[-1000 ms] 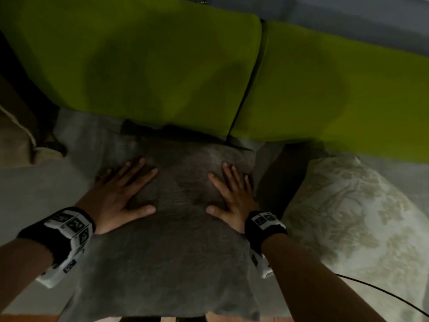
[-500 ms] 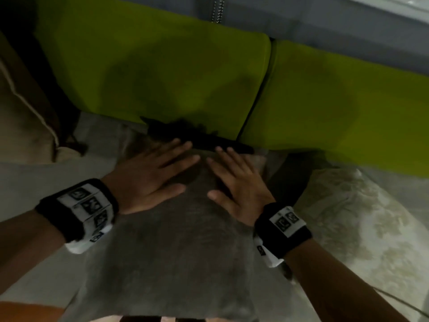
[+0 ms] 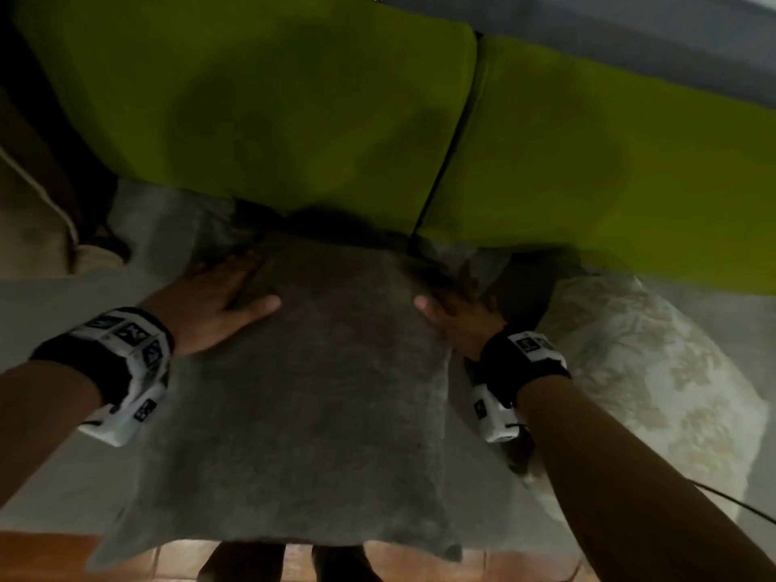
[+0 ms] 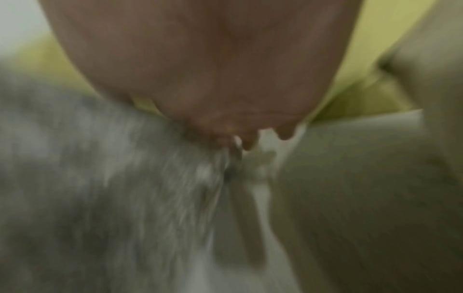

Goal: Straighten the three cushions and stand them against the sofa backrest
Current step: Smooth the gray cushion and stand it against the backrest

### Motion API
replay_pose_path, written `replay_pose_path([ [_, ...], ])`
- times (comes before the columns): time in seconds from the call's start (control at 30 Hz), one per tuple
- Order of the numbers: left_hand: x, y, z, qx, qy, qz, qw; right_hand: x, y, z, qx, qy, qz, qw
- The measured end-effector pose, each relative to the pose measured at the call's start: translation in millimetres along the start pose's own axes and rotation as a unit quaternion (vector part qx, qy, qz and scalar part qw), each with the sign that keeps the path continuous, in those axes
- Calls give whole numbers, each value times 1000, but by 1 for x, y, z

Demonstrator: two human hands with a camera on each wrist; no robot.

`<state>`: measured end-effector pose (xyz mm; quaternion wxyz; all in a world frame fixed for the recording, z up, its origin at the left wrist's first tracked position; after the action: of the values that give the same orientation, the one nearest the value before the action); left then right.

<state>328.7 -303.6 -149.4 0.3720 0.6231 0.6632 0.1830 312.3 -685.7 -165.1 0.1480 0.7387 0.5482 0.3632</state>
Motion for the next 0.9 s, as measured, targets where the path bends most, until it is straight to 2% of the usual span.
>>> replay_pose_path([
  [0.03,3,4,-4,-24,22,-2,999,1,9,-9,-41,-4,-8,999],
  [0.1,1,10,-23,-102,38,-7,994,11,19,-41,-172,26,3,985],
  [0.17,-18,11,-53,-205,-20,-37,978,36,11,-89,-289,120,44,949],
  [0.2,-30,7,-70,-234,-65,-43,969,52,-3,-109,-291,169,54,940],
  [0.23,-42,-2,-85,-237,-110,-36,965,64,-23,-121,-260,209,44,942],
  [0.3,-52,-34,-100,-193,-169,16,966,69,-71,-126,-193,248,-17,949],
  [0.33,-50,-47,-101,-155,-162,35,974,62,-92,-118,-178,248,-47,951],
  [0.4,-39,-63,-95,-113,-106,29,987,46,-115,-95,-157,222,-57,961],
  [0.6,-26,-74,-71,-109,10,-45,993,23,-115,-61,-129,197,-16,972],
  [0.73,-15,-74,-69,-72,74,-145,984,16,-114,-59,-109,172,39,978],
  [0.8,-7,-69,-68,-54,105,-207,971,20,-109,-58,-109,166,66,978],
  [0.9,6,-59,-69,-55,112,-251,960,16,-91,-56,-151,93,135,975],
])
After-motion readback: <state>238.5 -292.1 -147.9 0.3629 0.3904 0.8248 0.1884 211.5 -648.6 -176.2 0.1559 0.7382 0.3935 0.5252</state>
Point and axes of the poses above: each hand's wrist, its own z-axis towards the middle knuckle, its own y-axis out of the back of the hand, x = y × z, the point moved 3 cm from there along z, towards the middle knuckle, and after that the axes turned 5 degrees about y, right-handed, at the moved point
